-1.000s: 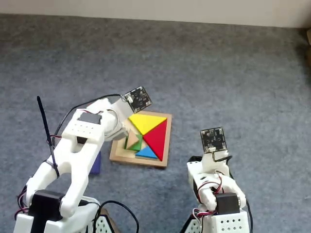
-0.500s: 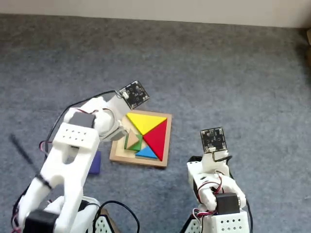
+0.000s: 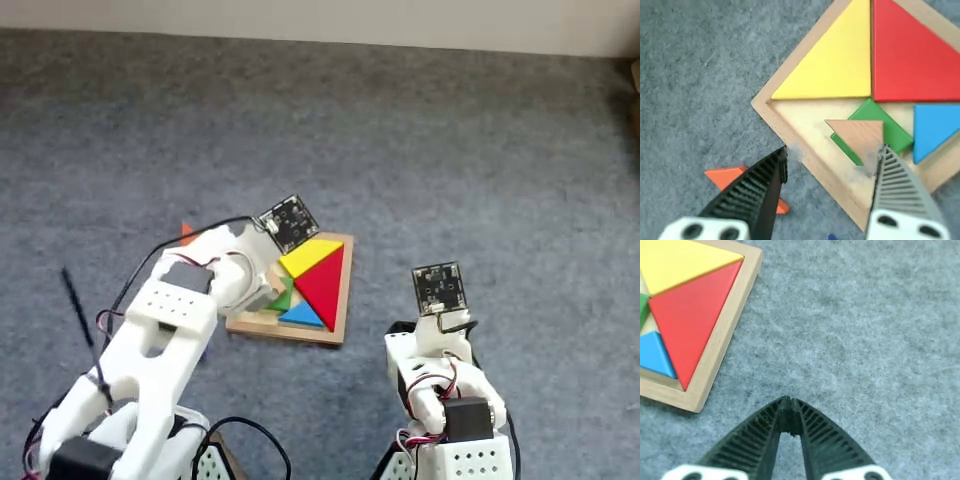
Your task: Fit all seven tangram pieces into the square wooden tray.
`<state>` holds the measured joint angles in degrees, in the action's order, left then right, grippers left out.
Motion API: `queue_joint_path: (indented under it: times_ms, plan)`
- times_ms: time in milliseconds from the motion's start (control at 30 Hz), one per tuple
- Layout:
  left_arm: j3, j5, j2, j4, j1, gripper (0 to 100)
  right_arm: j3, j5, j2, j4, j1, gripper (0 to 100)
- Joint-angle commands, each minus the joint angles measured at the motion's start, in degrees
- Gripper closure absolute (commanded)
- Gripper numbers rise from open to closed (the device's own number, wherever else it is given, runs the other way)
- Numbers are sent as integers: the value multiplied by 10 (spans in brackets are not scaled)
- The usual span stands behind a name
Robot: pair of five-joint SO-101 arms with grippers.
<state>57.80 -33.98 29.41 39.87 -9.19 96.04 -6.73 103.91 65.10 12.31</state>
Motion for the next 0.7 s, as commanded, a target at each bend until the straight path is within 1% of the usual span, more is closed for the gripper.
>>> queue_joint_path:
  times_ms: [0, 100, 367, 667]
  plan:
    - [-7, 5, -59, -76, 6, 716, 62, 3, 6, 4, -12, 993]
    - [-28, 5, -109, -100, 24, 716, 62, 3, 6, 4, -12, 993]
    - [-97, 4, -189, -99, 80, 716, 62, 3, 6, 4, -12, 993]
    - [-110, 3, -195, -98, 84, 716, 62, 3, 6, 4, -12, 993]
